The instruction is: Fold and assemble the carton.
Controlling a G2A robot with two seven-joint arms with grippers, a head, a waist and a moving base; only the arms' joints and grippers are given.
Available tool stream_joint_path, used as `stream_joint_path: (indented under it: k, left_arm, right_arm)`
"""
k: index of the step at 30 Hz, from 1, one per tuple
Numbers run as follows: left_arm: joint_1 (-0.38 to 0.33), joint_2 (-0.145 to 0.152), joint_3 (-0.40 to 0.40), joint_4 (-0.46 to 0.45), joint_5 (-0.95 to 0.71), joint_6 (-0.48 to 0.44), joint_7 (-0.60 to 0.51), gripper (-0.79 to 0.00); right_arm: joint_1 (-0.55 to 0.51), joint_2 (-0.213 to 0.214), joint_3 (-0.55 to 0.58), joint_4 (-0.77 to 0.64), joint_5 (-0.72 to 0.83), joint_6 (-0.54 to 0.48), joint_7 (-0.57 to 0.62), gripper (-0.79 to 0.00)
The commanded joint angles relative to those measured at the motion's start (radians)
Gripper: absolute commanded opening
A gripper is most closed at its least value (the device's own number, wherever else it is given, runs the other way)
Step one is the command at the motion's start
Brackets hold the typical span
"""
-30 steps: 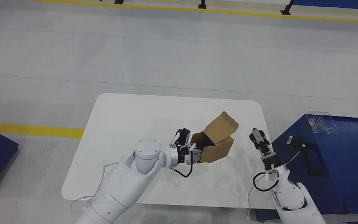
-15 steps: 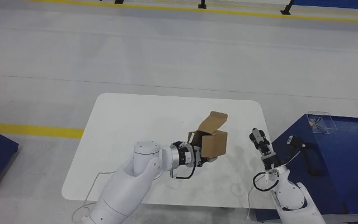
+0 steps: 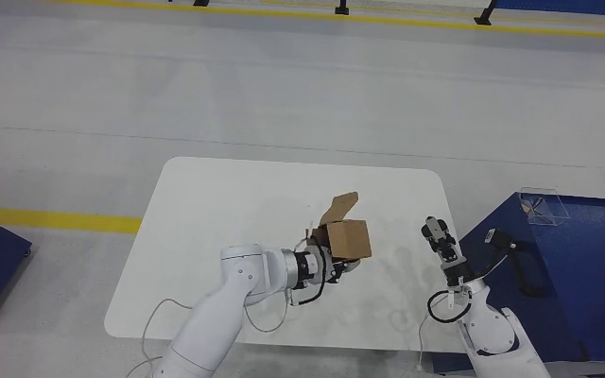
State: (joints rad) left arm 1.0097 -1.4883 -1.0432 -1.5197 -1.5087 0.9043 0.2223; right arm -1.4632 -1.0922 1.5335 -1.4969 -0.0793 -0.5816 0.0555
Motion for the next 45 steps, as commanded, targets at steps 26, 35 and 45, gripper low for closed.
stream_joint_path:
  k: [26,35,45]
  left_arm:
    - [0.038,-0.009,0.016,-0.050,-0.089,-0.167,0.376,-0.785]
    - [0.035,-0.030,0.039,-0.153,-0.322,-0.392,0.942,-0.785]
    - [-0.054,-0.076,0.176,0.010,-0.224,-0.775,0.951,-0.785]
  right_arm:
    - [0.000,0.000,0.000,0.000,0.000,0.000,0.000,0.000]
    - [0.000,0.000,0.000,0.000,0.000,0.000,0.000,0.000]
    - [0.000,0.000,0.000,0.000,0.000,0.000,0.000,0.000]
